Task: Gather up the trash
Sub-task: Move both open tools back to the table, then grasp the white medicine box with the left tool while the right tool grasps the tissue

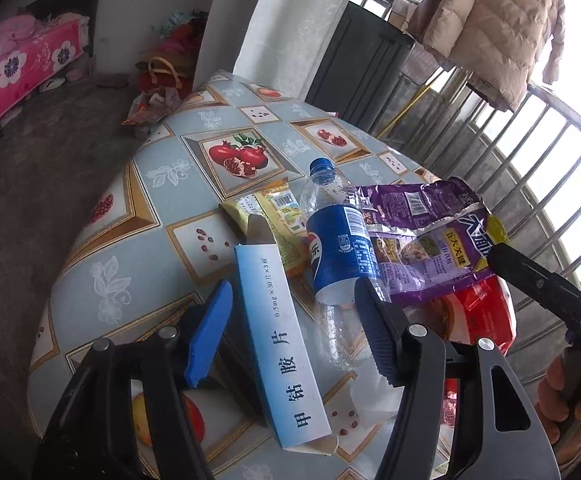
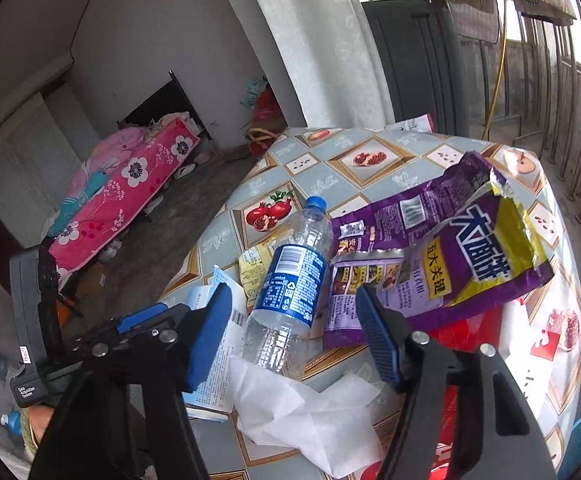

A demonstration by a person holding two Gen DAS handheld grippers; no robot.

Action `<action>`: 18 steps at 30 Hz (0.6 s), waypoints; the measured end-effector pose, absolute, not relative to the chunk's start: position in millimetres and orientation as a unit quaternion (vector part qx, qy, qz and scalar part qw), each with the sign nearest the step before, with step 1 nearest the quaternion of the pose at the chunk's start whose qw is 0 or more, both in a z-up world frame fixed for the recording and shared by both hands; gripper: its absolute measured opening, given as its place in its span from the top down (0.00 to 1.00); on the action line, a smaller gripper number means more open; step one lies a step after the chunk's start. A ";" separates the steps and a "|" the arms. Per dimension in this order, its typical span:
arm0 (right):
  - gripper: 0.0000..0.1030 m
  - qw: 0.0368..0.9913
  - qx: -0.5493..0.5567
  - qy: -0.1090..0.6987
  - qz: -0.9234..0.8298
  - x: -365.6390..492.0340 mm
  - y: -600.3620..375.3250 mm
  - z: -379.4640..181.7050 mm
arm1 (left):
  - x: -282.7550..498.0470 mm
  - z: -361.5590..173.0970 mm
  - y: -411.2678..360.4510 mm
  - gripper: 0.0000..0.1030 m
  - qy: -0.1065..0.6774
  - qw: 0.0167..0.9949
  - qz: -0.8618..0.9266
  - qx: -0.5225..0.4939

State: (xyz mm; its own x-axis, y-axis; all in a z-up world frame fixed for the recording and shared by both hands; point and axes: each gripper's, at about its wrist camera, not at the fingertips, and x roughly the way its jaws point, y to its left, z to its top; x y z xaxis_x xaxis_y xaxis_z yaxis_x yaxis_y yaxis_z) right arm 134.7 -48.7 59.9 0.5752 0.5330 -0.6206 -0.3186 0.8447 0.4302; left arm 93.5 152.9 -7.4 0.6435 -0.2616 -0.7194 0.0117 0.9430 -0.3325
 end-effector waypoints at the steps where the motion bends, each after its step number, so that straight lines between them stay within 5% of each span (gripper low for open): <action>1: 0.44 0.873 0.139 0.399 0.244 135.5 -48.9 55.7 | 93.9 -8.4 153.3 0.45 0.418 0.892 -0.080 -0.152; 7: 0.55 0.855 0.133 0.428 0.260 130.1 -56.5 33.1 | 95.7 -14.0 155.4 0.53 0.435 0.881 -0.101 -0.154; 18: 0.55 0.826 0.128 0.458 0.303 131.8 -46.8 12.4 | 99.1 -22.9 153.8 0.62 0.460 0.872 -0.090 -0.138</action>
State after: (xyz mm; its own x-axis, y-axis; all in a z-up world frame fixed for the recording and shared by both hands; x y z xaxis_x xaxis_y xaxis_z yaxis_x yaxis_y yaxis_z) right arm 131.8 -46.8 12.4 0.3971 0.6185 -0.6781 -0.3839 0.7830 0.4894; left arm 99.1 153.8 -22.9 0.5602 -0.2833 -0.7784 0.0291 0.9458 -0.3234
